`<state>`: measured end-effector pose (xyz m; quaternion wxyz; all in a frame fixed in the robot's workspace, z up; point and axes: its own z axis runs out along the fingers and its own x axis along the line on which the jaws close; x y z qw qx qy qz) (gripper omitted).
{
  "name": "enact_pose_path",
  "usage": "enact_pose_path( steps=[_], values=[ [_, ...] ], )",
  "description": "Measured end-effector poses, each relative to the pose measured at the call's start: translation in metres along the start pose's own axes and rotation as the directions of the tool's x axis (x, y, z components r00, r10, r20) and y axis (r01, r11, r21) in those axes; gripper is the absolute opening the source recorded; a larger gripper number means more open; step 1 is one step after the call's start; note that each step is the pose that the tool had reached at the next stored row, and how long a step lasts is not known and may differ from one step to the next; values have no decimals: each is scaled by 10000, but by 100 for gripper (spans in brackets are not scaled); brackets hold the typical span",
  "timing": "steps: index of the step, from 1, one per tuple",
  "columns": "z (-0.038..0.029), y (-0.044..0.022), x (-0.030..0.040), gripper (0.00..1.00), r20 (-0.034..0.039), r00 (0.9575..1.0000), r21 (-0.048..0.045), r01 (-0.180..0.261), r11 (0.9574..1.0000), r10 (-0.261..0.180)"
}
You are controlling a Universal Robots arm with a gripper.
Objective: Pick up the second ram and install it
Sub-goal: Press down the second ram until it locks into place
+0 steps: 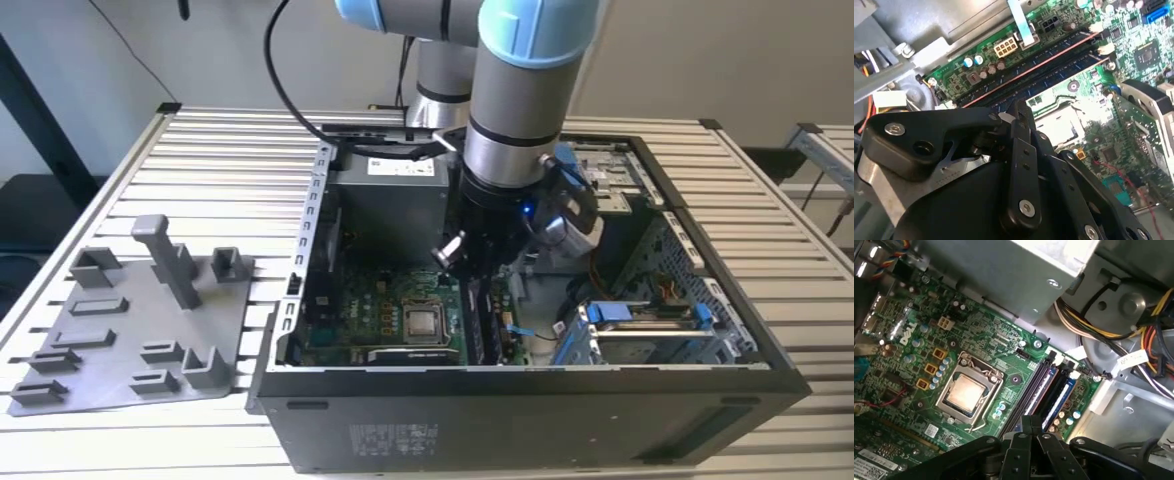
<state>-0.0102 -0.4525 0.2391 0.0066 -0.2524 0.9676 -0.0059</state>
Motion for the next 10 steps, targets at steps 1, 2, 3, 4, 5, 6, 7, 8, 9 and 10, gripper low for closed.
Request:
enact_pose_path(
  steps=[1, 2, 3, 4, 5, 6, 7, 8, 9, 10],
  values=[
    [0, 0, 0, 11, 2, 9998, -2, 180, 9998, -180],
    [0, 0, 0, 11, 5, 9993, -3, 371, 9993, -371],
    [1, 0, 0, 11, 8, 9985, -5, 550, 9985, -550],
    [1, 0, 0, 11, 11, 9973, -7, 730, 9973, -730],
    [2, 0, 0, 11, 14, 9958, -8, 914, 9958, -914],
    [2, 0, 0, 11, 17, 9940, -9, 1093, 9940, -1093],
    [2, 0, 0, 11, 19, 9919, -11, 1266, 9919, -1266],
    [2, 0, 0, 11, 22, 9894, -12, 1450, 9894, -1450],
    [3, 0, 0, 11, 25, 9867, -14, 1622, 9867, -1622],
    [3, 0, 1, 11, 28, 9836, -15, 1804, 9836, -1804]
  ],
)
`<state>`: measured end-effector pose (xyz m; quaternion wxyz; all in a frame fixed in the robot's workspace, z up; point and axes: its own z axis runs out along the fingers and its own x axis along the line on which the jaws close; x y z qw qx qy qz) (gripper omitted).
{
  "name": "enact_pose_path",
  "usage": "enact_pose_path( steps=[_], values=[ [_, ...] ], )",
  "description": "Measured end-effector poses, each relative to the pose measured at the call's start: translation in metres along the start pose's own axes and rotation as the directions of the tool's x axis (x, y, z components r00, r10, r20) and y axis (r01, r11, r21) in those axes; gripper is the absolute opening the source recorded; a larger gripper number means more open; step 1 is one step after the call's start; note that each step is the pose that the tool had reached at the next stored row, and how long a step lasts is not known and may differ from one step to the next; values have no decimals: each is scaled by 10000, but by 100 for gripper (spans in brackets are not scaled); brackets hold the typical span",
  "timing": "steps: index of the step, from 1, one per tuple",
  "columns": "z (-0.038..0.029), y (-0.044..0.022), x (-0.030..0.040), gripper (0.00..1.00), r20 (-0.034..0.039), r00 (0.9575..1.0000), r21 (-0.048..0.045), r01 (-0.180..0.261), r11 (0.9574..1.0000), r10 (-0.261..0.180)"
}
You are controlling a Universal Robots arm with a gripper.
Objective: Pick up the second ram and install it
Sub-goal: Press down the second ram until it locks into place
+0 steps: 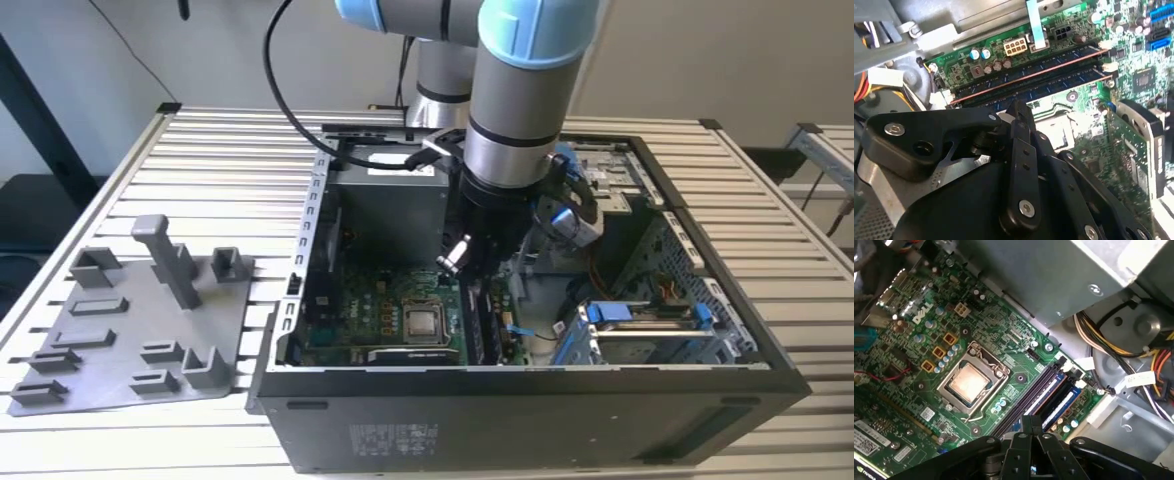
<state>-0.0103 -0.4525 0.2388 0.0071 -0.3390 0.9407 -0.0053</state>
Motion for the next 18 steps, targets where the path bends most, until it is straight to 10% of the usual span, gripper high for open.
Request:
enact_pose_path(
  steps=[7, 18],
  values=[
    [3, 4, 4, 11, 19, 9926, -11, 1215, 9926, -1215],
    [19, 23, 28, 11, 44, 9629, -20, 2700, 9629, -2700]
  ],
)
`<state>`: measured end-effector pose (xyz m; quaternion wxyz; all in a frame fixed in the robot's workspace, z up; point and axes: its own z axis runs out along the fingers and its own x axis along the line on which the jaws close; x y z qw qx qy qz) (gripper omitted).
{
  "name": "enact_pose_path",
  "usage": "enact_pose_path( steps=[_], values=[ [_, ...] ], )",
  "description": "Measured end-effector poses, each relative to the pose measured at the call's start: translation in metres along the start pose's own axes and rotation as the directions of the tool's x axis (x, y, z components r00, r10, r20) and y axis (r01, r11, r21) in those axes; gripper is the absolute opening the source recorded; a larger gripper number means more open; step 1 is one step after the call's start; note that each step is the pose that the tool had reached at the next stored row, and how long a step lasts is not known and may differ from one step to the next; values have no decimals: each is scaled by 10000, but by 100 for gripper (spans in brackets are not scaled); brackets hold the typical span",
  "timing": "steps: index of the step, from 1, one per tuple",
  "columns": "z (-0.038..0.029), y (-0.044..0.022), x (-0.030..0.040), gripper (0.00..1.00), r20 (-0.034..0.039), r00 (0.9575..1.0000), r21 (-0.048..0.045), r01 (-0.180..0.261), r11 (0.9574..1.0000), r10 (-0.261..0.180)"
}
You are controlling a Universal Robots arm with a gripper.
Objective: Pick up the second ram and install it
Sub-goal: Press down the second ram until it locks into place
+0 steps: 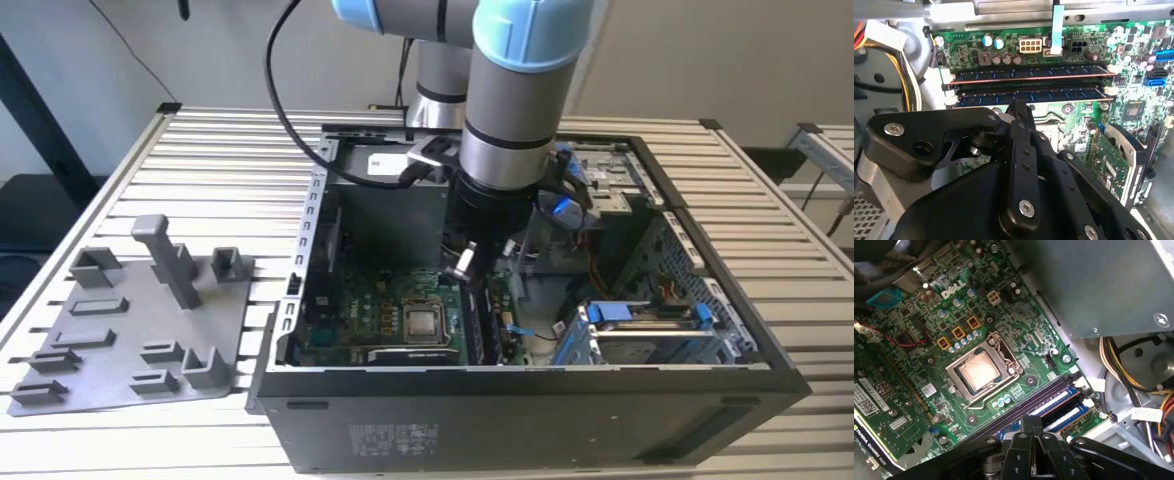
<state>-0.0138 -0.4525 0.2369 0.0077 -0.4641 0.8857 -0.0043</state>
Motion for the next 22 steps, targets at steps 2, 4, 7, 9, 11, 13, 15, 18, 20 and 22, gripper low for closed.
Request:
enact_pose_path(
  steps=[2, 4, 7, 9, 11, 13, 15, 18, 20, 22],
  values=[
    [1, 1, 0, 11, 6, 9995, -3, 306, 9995, -306],
    [0, 1, 1, 11, 9, 9981, -5, 612, 9981, -612],
    [1, 1, 1, 11, 20, 9941, -4, 1085, 9941, -1085],
    [1, 2, 1, 11, 28, 9895, -2, 1442, 9895, -1442],
    [1, 2, 1, 11, 36, 9840, 1, 1784, 9840, -1784],
    [1, 2, 1, 11, 45, 9772, 5, 2124, 9772, -2124],
    [1, 2, 1, 11, 53, 9686, 9, 2484, 9687, -2484],
    [2, 2, 1, 11, 66, 9538, 14, 3004, 9538, -3004],
    [3, 2, 1, 11, 73, 9422, 18, 3349, 9422, -3349],
    [4, 2, 2, 11, 80, 9305, 21, 3661, 9306, -3661]
  ],
)
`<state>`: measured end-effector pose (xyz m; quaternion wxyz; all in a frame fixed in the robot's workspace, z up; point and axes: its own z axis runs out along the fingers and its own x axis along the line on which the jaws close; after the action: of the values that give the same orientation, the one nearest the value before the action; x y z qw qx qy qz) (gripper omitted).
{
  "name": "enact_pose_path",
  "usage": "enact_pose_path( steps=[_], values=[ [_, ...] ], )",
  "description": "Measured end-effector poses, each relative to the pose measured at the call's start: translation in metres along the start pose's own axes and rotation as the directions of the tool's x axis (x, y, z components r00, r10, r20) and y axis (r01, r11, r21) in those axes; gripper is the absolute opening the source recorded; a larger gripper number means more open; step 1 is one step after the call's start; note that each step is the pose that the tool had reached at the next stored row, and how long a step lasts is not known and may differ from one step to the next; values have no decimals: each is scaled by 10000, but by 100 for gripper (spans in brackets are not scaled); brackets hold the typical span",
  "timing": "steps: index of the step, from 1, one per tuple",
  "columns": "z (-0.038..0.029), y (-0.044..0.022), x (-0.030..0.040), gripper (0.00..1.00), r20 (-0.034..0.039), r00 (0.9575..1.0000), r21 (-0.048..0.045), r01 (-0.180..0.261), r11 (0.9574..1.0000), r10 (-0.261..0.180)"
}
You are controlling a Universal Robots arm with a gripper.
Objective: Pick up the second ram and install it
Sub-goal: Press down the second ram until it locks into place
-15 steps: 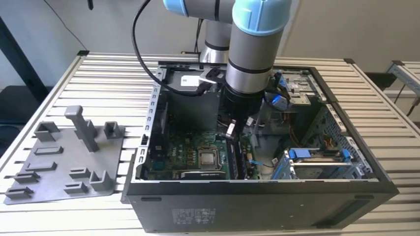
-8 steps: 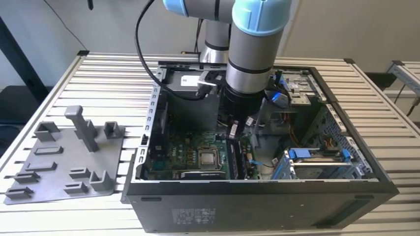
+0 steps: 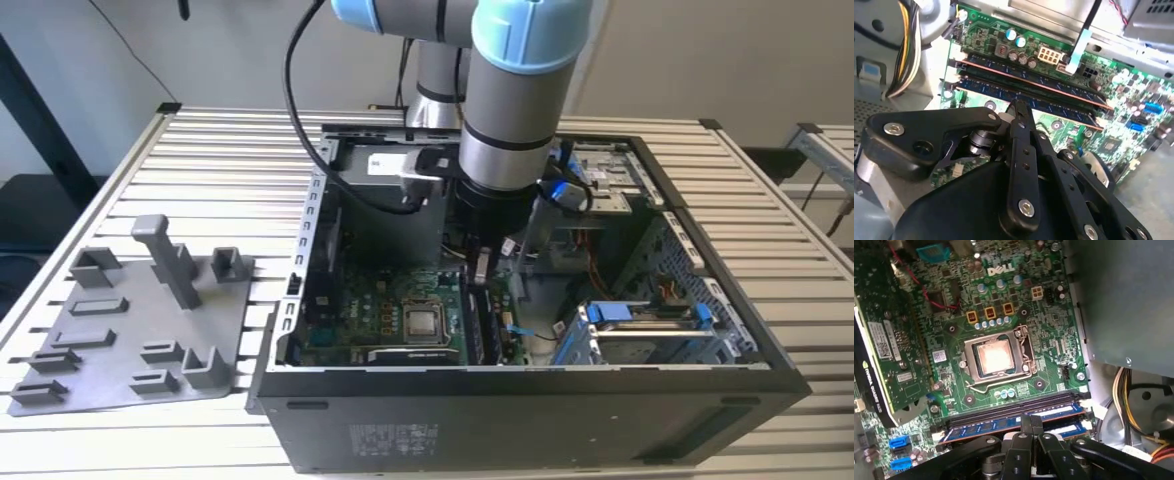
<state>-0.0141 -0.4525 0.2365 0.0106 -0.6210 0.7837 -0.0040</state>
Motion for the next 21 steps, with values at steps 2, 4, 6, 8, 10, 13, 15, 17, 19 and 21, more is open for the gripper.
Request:
enact_pose_path(
  steps=[2, 4, 6, 8, 10, 13, 15, 17, 19, 21],
  values=[
    [0, 1, 0, 11, 7, 9995, 2, 312, 9995, -312],
    [1, 1, 0, 11, 15, 9978, 3, 664, 9978, -664],
    [1, 1, 0, 11, 22, 9953, 5, 968, 9953, -968],
    [2, 1, 0, 11, 29, 9922, 11, 1246, 9922, -1246],
    [4, 2, 0, 11, 34, 9901, 13, 1401, 9901, -1401],
    [7, 2, 1, 11, 34, 9891, 12, 1473, 9891, -1473],
    [7, 2, 1, 11, 35, 9888, 12, 1491, 9888, -1491],
    [8, -3, 4, 11, 36, 9888, 8, 1495, 9888, -1495],
    [9, -11, 27, 11, 34, 9888, -1, 1493, 9888, -1493],
    [13, -24, 60, 11, 33, 9888, -22, 1493, 9888, -1493]
  ],
)
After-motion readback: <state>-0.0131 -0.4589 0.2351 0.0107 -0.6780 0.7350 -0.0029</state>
